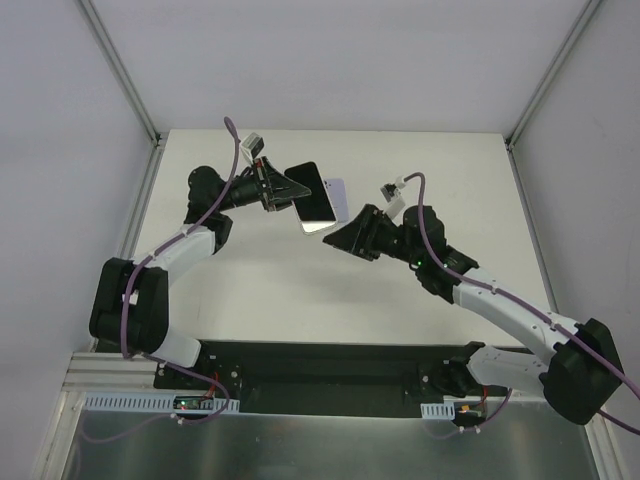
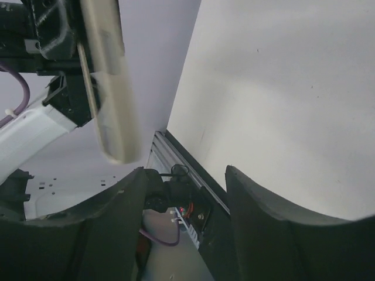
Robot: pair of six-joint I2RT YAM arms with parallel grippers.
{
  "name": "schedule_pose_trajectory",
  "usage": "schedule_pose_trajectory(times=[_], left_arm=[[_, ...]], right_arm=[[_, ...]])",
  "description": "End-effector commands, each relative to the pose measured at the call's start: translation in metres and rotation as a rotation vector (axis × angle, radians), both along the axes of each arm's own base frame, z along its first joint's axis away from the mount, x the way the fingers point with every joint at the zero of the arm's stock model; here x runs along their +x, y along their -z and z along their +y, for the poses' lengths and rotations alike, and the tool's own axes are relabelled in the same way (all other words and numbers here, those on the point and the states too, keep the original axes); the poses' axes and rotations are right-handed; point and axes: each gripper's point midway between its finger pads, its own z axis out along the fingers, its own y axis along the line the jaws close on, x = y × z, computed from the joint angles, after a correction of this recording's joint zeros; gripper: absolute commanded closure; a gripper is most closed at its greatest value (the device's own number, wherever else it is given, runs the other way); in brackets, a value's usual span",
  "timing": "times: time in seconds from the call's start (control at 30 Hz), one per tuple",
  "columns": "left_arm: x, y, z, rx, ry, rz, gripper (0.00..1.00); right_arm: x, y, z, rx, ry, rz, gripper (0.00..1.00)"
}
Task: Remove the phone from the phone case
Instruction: Remove the phone case from the phone.
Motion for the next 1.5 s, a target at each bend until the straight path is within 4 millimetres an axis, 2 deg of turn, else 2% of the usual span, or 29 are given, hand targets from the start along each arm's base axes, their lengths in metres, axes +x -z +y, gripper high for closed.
schedule_pose_trajectory(times=[0.0,0.03,0.1,0.33,0.47,0.53,0.63,0.73,0.87,0.93,0.97,1.0,1.1,1.17,1.23,1.47], left_arm=[[-0.014,-0.063,-0.001,-0.154,0.099,-0.167,1.0],[-0.014,-0.064,-0.001,-0.161,0.109,-0.169,1.0],[-0.013,-0.066,-0.002,-0.173,0.13,-0.168,1.0],[-0.013,-0.062,-0.002,-0.158,0.128,-0.155,1.0],[-0.015,-0.06,-0.001,-0.156,0.125,-0.154,1.0],[-0.015,-0.057,-0.001,-0.155,0.123,-0.143,1.0],[-0.015,-0.056,-0.001,-0.16,0.125,-0.137,1.0],[-0.014,-0.056,-0.002,-0.161,0.126,-0.134,1.0],[-0.013,-0.06,-0.002,-0.163,0.128,-0.144,1.0],[-0.013,-0.06,-0.002,-0.163,0.128,-0.141,1.0],[-0.013,-0.06,-0.002,-0.162,0.13,-0.144,1.0],[-0.012,-0.059,-0.002,-0.162,0.128,-0.139,1.0],[-0.01,-0.058,-0.002,-0.163,0.125,-0.126,1.0],[-0.007,-0.056,-0.003,-0.164,0.12,-0.118,1.0],[-0.003,-0.055,-0.003,-0.166,0.109,-0.102,1.0],[0.006,-0.053,-0.004,-0.171,0.092,-0.082,1.0]], right_arm=[[-0.014,0.002,0.005,0.123,-0.045,0.088,0.44],[-0.014,0.005,0.003,0.128,-0.036,0.093,0.48],[-0.013,-0.003,0.001,0.153,-0.025,0.06,0.49],[-0.007,-0.034,-0.009,0.188,0.005,-0.052,0.43],[0.0,-0.06,-0.009,0.214,0.004,-0.113,0.4],[0.002,-0.083,-0.006,0.244,-0.018,-0.163,0.37],[0.004,-0.105,-0.001,0.298,-0.049,-0.196,0.35],[0.008,-0.113,0.001,0.349,-0.058,-0.19,0.35],[0.015,-0.112,0.005,0.408,-0.067,-0.166,0.44],[0.014,-0.117,0.007,0.433,-0.078,-0.174,0.54],[0.015,-0.114,0.008,0.433,-0.081,-0.16,0.58],[0.015,-0.113,0.009,0.438,-0.085,-0.155,0.66],[0.014,-0.113,0.009,0.464,-0.093,-0.146,0.79],[0.009,-0.114,0.009,0.485,-0.113,-0.139,0.78],[0.005,-0.117,0.007,0.501,-0.122,-0.148,0.7],[-0.001,-0.115,0.001,0.512,-0.116,-0.137,0.71]])
